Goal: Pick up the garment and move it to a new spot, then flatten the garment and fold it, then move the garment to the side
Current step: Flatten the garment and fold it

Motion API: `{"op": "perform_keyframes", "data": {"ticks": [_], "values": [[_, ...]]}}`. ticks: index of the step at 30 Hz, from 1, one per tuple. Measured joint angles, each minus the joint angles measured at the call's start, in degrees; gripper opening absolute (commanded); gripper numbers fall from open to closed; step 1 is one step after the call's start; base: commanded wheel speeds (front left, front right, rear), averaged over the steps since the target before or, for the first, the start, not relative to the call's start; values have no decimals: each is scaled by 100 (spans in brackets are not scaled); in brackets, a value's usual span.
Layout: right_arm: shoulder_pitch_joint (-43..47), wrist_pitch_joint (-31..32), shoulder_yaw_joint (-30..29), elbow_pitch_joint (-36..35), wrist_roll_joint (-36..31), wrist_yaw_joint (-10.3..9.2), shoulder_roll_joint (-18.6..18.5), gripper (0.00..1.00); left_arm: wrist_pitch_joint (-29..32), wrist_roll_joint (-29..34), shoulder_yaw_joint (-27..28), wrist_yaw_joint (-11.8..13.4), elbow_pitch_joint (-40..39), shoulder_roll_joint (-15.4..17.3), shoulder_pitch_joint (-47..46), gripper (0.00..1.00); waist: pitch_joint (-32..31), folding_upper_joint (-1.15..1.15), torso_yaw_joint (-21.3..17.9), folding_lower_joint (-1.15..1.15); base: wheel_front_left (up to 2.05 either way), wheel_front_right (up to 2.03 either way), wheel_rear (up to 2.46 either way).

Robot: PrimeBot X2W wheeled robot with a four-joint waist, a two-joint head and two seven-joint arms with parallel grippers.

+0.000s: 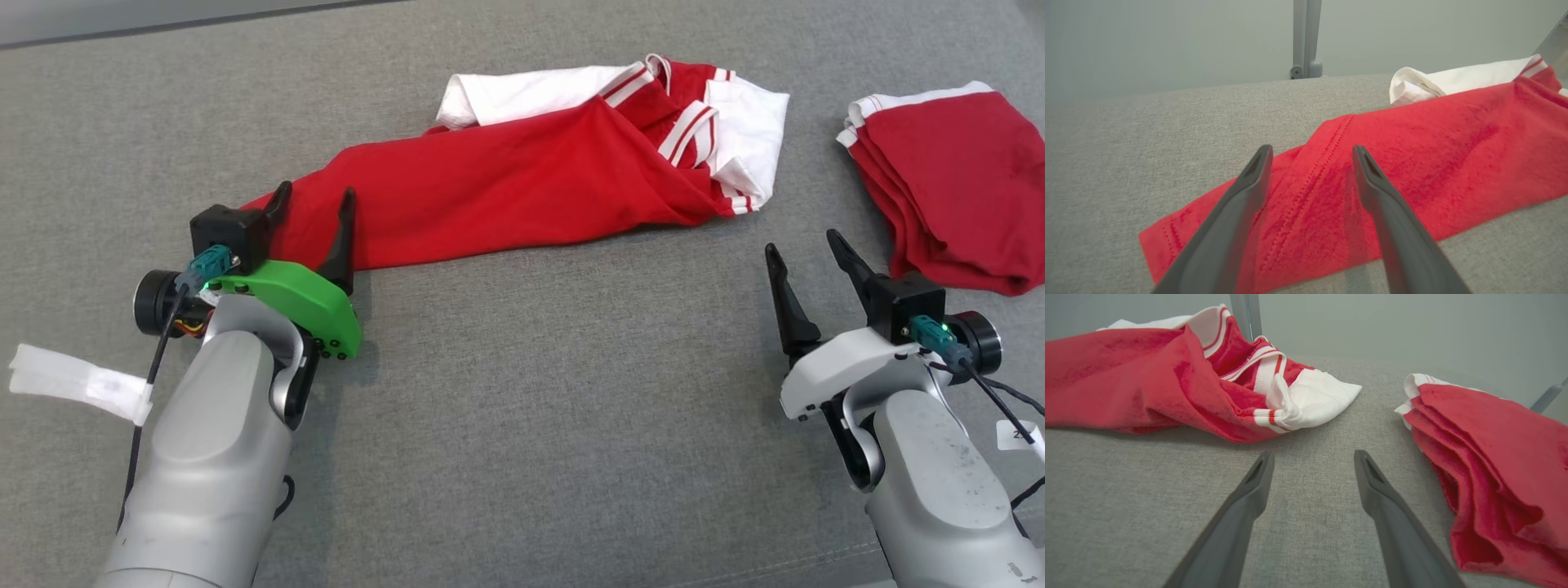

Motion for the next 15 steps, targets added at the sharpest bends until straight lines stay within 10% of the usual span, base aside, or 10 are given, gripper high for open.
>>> {"op": "perform_keyframes", "data": {"ticks": [12,13,15], "values": [[77,0,-36,-15,-36,0,26,100,14,-1016,-1082,-9,411,256,-175,100,182,0,-85,0,0,0,0],[77,0,-36,-15,-36,0,26,100,14,-1016,-1082,-9,411,256,-175,90,182,0,-85,0,0,0,0],[74,0,-16,1,-37,0,44,100,-15,-1151,-1232,-9,416,255,-175,31,160,0,-48,0,0,0,0]]}}
